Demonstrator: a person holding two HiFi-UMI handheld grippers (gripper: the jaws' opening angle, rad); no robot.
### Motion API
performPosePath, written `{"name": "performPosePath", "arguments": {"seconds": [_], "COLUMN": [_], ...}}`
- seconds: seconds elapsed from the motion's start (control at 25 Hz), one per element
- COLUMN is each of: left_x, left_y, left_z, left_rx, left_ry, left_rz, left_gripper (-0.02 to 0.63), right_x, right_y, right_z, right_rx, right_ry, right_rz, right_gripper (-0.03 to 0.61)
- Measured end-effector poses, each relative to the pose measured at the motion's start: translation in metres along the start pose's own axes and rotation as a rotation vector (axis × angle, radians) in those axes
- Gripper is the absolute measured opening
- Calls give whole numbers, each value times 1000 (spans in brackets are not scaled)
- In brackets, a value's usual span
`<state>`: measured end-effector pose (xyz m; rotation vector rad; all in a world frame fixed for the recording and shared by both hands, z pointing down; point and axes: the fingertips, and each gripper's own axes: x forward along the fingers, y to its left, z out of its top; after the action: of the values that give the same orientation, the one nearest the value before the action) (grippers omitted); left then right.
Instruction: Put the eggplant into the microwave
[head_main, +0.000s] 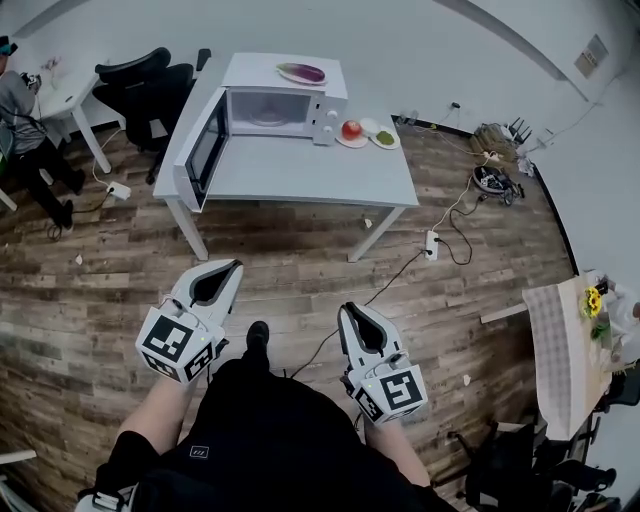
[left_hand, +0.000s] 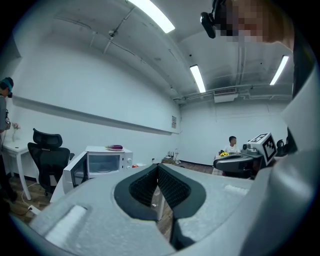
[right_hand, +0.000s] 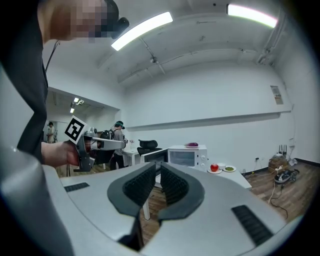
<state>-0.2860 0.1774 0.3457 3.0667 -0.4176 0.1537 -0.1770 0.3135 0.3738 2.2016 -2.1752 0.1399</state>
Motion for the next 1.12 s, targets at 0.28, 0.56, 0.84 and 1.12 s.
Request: {"name": "performPosePath", "arguments": {"seconds": [0.28, 0.56, 0.84, 1.12], "left_x": [57, 107, 140, 180], "left_y": [53, 119, 161, 184], "left_z": [10, 22, 38, 38], "left_rx": [-8, -18, 21, 33], "left_ry": [14, 9, 9, 24], "left_rz": [-32, -46, -61, -35], "left_gripper": [9, 9, 9, 9], "right_x": [79, 173, 233, 266], "right_y": [-35, -62, -73, -108], "right_z": [20, 35, 40, 36], "right_rx": [-11, -5, 12, 29], "right_ry": [8, 3, 5, 13], "right_rz": [6, 18, 44, 65], "right_gripper": [28, 28, 26, 28]}}
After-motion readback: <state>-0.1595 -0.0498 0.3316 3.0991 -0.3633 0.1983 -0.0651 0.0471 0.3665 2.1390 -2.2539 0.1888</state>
